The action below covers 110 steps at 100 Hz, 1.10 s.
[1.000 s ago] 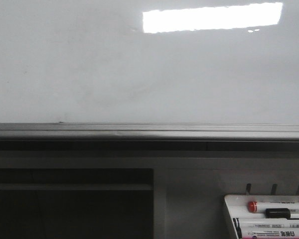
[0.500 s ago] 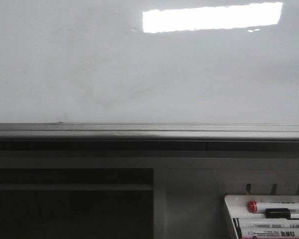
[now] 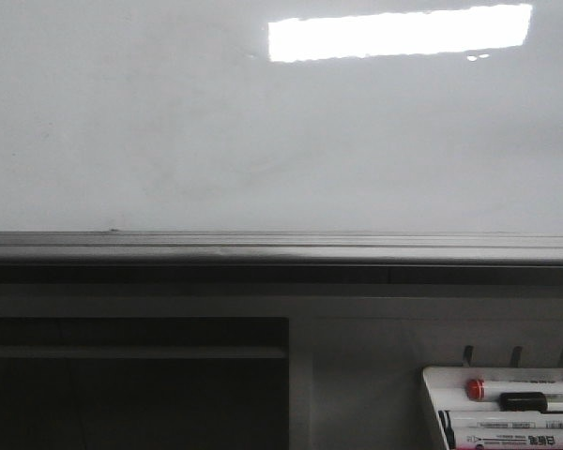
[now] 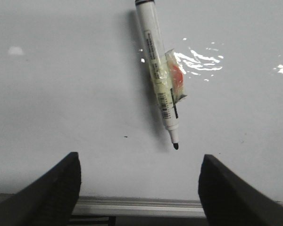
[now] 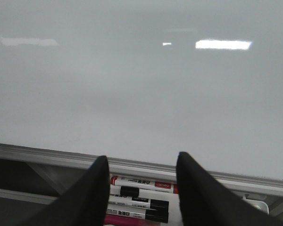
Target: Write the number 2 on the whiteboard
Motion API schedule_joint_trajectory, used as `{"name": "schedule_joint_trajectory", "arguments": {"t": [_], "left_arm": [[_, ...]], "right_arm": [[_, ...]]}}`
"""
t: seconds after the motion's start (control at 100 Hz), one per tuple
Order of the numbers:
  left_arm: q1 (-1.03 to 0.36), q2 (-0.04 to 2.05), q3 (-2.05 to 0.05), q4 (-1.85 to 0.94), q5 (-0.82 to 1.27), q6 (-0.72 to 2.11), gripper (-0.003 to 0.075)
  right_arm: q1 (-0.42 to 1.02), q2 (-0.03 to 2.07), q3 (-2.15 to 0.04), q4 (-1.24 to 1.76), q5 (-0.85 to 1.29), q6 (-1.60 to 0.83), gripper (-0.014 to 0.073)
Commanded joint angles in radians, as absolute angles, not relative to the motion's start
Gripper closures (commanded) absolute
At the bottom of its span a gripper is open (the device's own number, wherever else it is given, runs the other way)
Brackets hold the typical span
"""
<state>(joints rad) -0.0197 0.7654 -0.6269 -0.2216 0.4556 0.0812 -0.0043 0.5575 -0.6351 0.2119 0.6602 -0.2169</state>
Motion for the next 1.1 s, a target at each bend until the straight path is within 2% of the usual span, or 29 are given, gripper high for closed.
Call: {"name": "schedule_joint_trajectory", "arguments": {"t": [0.0, 0.32, 0.73, 0.8, 0.96, 1.09], "left_arm": [[-0.037, 0.836, -0.684, -0.242, 0.371, 0.08, 0.0229], [-0.095, 1.061, -0.754, -0.198, 0.276, 0.08, 0.0229], [-0.095, 1.173, -0.789, -0.191, 0.231, 0.08, 0.0237], [-0.095, 1.171, -0.789, -0.191, 0.232, 0.08, 0.0297], [-0.095, 1.169, -0.789, -0.191, 0.232, 0.08, 0.0501], [-0.095, 1.169, -0.789, -0.191, 0.232, 0.08, 0.061]], "right_arm": [[-0.009, 0.568, -0.671, 0.221, 0.598, -0.221, 0.0296], [-0.009, 0.568, -0.671, 0.221, 0.596, -0.223, 0.0296], [-0.009, 0.568, -0.671, 0.221, 0.588, -0.223, 0.0296], [-0.009, 0.568, -0.671, 0.221, 0.588, -0.223, 0.0296], [-0.009, 0.568, -0.671, 0.221, 0.588, -0.223, 0.0296], [-0.009, 0.568, -0.671, 0.221, 0.588, -0.223, 0.0296]]}}
